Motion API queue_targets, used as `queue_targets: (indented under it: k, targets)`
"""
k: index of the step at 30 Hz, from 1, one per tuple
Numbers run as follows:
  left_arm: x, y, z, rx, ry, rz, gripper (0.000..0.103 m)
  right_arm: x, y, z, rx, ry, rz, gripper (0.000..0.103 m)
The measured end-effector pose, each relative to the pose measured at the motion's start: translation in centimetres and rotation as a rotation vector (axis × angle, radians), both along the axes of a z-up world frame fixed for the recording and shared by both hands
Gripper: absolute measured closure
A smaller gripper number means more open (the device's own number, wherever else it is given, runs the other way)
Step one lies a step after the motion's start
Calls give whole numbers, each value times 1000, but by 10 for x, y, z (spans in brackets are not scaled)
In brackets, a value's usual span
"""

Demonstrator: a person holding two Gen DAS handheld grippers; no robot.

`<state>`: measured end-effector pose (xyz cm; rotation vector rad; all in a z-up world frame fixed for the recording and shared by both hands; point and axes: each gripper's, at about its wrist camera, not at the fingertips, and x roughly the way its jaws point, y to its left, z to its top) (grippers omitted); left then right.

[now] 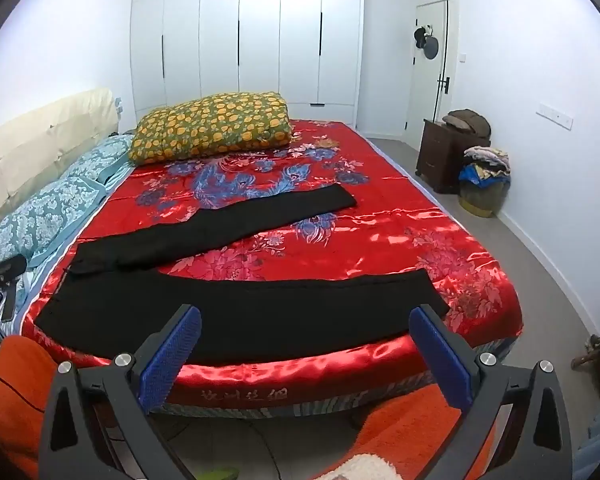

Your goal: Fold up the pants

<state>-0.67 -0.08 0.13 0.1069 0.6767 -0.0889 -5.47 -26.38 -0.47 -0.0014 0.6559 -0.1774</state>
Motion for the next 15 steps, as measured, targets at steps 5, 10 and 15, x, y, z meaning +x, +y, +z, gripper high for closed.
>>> queue_targets:
  k: [5, 10, 15]
  targets:
    - [2, 5, -3, -31, 26, -1, 0, -2, 5, 0, -7, -8, 21, 0]
    - [2, 4, -7, -29, 32, -4, 0, -3, -1, -1, 21, -28, -5, 0]
    - [-1, 2, -8, -33, 32, -4, 0, -5, 0, 1, 13, -53, -23, 0]
